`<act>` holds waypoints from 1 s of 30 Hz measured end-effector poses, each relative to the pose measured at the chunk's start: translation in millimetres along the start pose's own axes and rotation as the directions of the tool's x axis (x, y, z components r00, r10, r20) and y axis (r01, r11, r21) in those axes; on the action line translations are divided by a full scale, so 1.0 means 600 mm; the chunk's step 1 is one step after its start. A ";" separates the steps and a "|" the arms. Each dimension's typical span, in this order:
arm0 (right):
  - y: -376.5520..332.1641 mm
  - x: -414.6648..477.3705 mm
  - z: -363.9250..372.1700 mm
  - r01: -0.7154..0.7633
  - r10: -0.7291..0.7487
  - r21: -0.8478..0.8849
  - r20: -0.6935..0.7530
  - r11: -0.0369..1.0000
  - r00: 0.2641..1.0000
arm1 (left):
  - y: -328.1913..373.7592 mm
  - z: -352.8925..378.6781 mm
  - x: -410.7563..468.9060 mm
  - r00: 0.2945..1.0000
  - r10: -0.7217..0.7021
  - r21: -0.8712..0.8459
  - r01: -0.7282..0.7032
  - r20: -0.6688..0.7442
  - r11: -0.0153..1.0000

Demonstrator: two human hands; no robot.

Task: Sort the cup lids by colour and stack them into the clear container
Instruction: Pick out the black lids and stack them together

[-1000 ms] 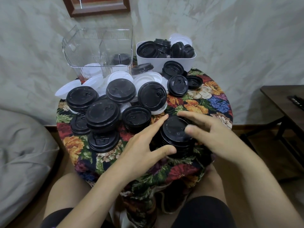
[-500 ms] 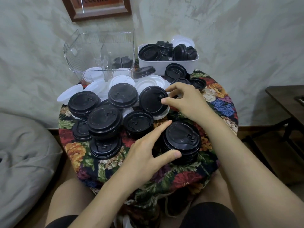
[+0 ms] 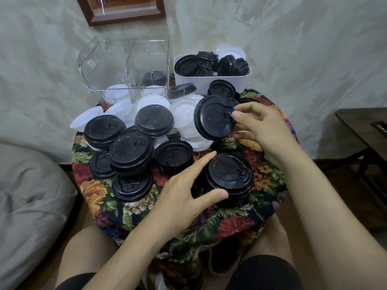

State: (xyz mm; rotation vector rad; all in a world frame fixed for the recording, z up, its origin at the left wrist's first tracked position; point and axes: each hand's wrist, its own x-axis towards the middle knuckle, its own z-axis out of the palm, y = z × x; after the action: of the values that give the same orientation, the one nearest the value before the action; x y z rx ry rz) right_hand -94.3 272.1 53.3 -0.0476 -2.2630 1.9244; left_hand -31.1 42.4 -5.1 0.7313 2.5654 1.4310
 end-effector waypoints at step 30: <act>0.016 -0.140 -0.029 0.094 -0.006 -0.323 0.266 0.942 0.964 | 0.001 -0.001 0.001 1.000 0.020 -0.035 -0.019 0.006 0.999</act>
State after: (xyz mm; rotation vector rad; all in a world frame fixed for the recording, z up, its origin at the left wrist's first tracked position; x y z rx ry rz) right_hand -9.5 279.1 37.4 0.2340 -2.7115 1.5805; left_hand -31.4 42.3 -4.5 0.7566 2.5285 1.4733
